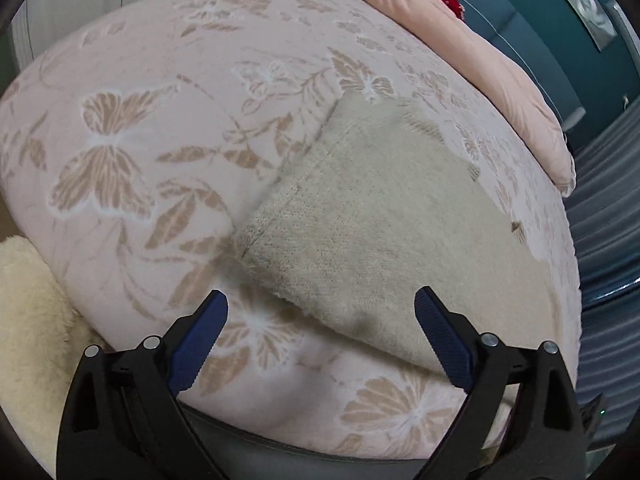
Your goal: Fold small clothes
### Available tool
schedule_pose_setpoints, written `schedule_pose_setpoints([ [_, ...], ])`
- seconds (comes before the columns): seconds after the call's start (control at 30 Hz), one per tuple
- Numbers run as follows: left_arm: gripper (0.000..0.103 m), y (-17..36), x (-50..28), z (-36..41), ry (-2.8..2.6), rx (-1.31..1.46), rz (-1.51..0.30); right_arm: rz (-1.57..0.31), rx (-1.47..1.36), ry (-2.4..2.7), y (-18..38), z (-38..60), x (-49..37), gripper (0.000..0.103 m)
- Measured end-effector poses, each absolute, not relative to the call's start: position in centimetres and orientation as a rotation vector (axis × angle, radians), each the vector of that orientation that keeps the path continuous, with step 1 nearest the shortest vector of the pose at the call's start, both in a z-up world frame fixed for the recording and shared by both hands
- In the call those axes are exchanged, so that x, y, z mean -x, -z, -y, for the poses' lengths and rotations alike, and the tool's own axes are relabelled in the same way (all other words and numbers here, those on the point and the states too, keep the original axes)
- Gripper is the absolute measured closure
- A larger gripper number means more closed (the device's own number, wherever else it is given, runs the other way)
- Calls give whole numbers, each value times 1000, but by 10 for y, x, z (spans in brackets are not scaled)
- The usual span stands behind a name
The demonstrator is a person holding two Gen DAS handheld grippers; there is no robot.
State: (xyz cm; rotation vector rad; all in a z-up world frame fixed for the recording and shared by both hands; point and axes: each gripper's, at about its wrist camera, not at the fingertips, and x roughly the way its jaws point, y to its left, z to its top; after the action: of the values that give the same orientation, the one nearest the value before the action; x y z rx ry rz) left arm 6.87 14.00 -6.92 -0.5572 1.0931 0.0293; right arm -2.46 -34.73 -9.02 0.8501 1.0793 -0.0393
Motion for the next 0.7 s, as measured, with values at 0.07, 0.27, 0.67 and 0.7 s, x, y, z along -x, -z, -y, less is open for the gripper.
schedule_pose_setpoints([
  [0.07,11,80,-83,-139,-37,598,-1125,-1034,-933,73,93,363,18,38],
  [0.27,80,71,-104,-149,-37,718,-1146,-955,-1055,156,86,396,-6,88],
  [0.67,80,71,-32,-164,-41,528,-1262,-1117,-817,161,80,391,71,82],
  [0.7,77,63,-30,-162,-64,485,-1234,-1090,-824,170,74,394,77,82],
])
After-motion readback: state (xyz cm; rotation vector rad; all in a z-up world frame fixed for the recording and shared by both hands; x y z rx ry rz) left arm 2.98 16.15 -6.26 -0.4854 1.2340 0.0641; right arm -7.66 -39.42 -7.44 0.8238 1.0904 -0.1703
